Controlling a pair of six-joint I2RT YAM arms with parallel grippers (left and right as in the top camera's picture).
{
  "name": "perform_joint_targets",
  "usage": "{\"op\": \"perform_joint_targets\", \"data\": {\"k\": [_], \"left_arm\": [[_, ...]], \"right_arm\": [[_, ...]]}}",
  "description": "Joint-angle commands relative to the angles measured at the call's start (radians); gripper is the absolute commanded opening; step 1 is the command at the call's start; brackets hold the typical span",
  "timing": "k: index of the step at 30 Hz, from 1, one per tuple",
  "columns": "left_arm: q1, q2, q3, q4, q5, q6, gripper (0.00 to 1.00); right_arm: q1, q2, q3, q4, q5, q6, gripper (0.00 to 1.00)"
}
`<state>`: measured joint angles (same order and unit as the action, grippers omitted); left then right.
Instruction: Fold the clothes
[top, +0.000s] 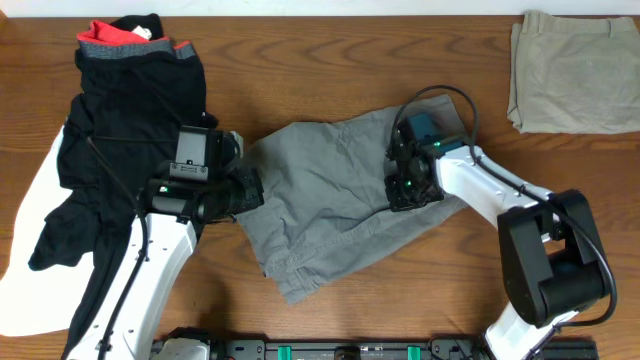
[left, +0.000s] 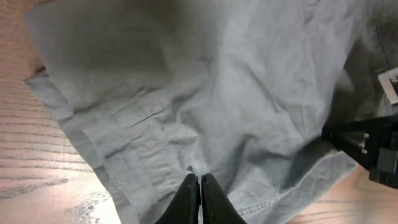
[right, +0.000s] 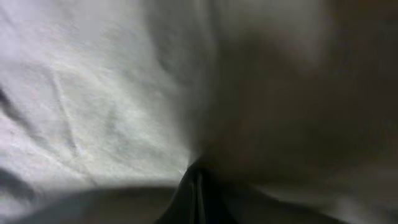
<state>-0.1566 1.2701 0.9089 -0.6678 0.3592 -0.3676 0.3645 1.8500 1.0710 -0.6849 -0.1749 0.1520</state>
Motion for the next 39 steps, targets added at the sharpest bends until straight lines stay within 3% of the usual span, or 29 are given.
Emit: {"op": "perform_joint_targets", "data": {"k": [1,12,19,30,39], "left_arm": [[0.007,0.01,0.019,0.008,-0.01,-0.008,0.06],[0.007,0.011,0.018,0.053,-0.013,-0.008,0.07],[0.007,0.048,0.018,0.06,-0.013,-0.008,0.07],[0.007,0.232,0.015,0.016,0.017,-0.008,0.06],[0.007,0.408,0.011,0.192,0.023,-0.015,0.06]], "right_arm": [[0.025,0.018,-0.045,0.034,0.055,0.016,0.01],[0.014,0.196,-0.037,0.309,0.105,0.098,0.01],[-0.019,0.288,0.059,0.449,0.169,0.138,0.01],[-0.077,0.308,0.262,0.38,0.208,0.146,0.01],[-0.076,0.308,0.364,0.276,0.186,0.12,0.01]]}}
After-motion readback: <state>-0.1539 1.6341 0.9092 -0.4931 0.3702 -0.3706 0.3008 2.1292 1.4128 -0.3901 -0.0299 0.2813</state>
